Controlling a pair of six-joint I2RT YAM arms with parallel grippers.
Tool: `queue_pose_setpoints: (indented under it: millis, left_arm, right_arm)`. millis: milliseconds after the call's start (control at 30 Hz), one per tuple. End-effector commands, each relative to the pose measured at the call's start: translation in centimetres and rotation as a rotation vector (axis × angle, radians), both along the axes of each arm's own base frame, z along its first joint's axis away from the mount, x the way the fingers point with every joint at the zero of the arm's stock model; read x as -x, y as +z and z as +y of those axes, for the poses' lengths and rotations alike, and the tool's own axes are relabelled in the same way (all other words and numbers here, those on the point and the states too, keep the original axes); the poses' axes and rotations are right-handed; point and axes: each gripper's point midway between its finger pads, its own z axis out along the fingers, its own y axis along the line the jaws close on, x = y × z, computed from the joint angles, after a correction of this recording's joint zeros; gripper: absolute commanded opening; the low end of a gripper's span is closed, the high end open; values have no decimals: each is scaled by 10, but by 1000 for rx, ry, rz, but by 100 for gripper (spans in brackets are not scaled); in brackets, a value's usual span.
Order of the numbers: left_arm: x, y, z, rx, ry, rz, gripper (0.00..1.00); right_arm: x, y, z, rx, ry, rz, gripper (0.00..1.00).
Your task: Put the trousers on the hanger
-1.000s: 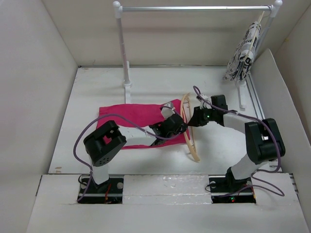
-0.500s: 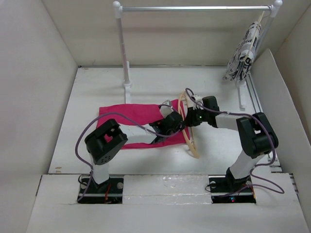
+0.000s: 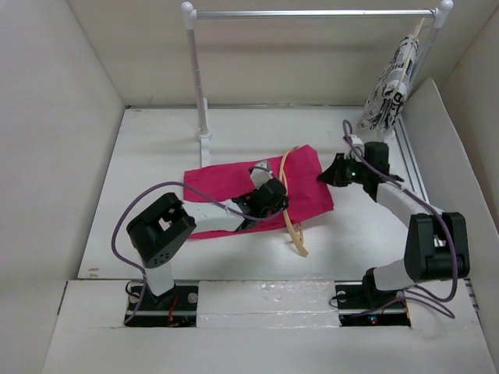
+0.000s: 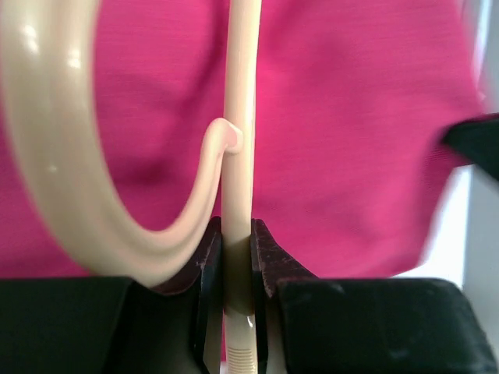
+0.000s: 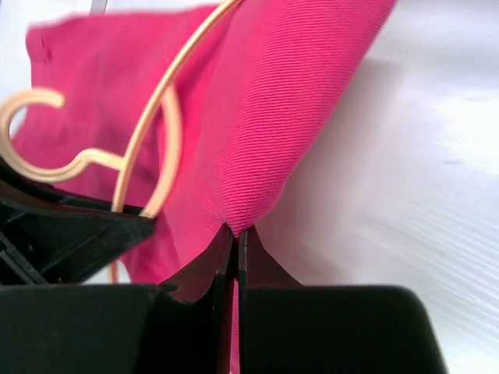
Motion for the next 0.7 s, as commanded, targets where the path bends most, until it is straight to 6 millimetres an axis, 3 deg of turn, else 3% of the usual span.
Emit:
queue_pose_setpoints:
  millis: [0, 167, 333, 467, 667]
  left_arm:
    - [-1, -5, 44, -143, 23, -4, 0]
    - [-3, 9, 71, -176, 59, -38, 0]
    - [-4, 12, 87, -192, 83, -46, 0]
    - [-4, 18, 86, -185, 74, -56, 0]
    - [-7, 45, 60, -145, 35, -117, 0]
  right_arm:
    - [-16, 41, -53, 42, -107, -99, 0]
    - [-1, 33, -92, 72, -210, -82, 0]
    - [6, 14, -100, 88, -231, -55, 0]
    - [5, -1, -104, 89, -244, -28, 0]
    - [9, -12, -99, 80, -234, -8, 0]
